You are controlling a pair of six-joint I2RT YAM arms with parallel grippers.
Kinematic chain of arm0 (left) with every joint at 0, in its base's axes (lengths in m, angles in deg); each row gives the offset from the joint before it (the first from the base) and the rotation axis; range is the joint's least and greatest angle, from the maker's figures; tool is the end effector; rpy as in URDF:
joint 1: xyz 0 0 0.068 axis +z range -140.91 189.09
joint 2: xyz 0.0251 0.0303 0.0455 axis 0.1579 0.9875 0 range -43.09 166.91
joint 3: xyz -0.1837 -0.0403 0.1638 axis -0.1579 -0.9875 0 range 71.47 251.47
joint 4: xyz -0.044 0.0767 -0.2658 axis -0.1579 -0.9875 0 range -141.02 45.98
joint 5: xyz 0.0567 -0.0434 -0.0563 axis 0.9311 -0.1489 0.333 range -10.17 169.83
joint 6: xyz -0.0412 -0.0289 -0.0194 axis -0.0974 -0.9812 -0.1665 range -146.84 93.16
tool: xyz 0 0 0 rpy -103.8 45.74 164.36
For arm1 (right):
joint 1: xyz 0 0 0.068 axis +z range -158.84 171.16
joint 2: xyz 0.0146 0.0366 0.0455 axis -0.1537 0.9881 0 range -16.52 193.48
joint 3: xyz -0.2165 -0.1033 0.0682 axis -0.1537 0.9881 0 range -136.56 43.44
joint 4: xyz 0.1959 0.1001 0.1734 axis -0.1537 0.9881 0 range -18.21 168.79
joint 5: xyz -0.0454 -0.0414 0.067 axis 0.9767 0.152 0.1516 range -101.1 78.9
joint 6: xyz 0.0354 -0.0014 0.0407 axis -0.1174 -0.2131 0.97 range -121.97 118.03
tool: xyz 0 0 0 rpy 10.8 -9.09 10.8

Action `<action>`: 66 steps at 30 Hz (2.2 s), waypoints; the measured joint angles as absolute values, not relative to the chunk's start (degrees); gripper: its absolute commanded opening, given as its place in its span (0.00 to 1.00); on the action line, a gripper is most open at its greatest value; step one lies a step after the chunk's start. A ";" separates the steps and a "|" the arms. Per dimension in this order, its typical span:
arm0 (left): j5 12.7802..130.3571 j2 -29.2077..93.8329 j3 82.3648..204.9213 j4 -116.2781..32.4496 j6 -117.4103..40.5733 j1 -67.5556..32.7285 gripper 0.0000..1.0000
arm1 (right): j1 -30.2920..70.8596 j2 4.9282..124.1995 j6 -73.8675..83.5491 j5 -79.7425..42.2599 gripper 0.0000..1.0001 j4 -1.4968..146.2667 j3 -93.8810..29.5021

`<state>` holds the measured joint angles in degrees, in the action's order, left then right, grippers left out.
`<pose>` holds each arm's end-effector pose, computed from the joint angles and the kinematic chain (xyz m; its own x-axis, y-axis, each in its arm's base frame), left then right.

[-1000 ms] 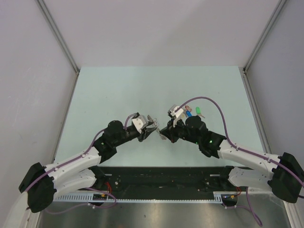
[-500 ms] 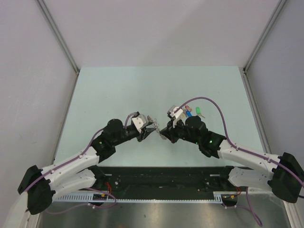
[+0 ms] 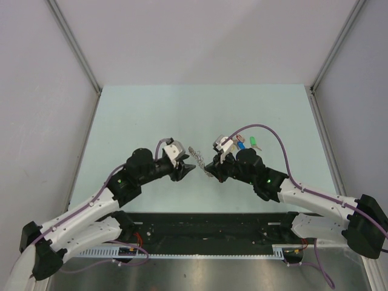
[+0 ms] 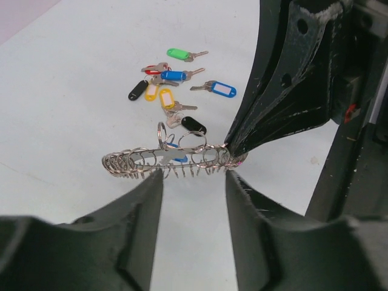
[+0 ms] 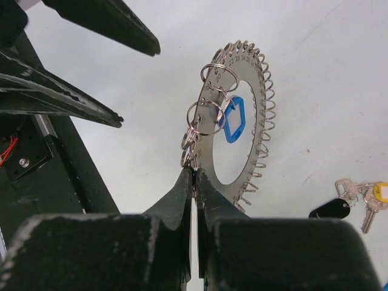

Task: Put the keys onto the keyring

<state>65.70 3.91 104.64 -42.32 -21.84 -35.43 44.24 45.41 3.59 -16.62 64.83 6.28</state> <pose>0.1608 -0.1704 0.2609 -0.0752 0.1925 -0.9784 0.8599 0.5094 0.0341 0.1637 0.2236 0.2351 -0.2652 -0.1925 -0.9448 -0.8290 0.5459 0.1215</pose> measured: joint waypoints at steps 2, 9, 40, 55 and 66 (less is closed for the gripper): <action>65.70 4.46 106.81 -44.66 -22.63 -35.43 0.62 | 44.28 45.41 3.50 -16.25 0.00 64.94 6.28; 64.43 5.92 110.61 -50.04 -26.63 -35.43 0.64 | 44.32 45.41 3.52 -15.31 0.00 66.51 6.28; 71.49 10.20 98.24 -26.94 -69.01 -31.95 0.47 | 41.90 44.87 12.33 -17.25 0.00 67.19 6.32; 64.37 13.83 94.02 -16.23 -76.86 -29.76 0.48 | 40.08 44.56 15.50 -21.10 0.00 63.82 7.65; 61.57 16.96 92.88 -9.98 -79.85 -29.72 0.49 | 39.52 44.21 16.68 -22.17 0.00 62.58 8.22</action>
<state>61.57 16.96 92.88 -9.98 -79.85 -29.72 39.52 44.21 16.68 -22.17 62.58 8.22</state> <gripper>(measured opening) 0.491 0.017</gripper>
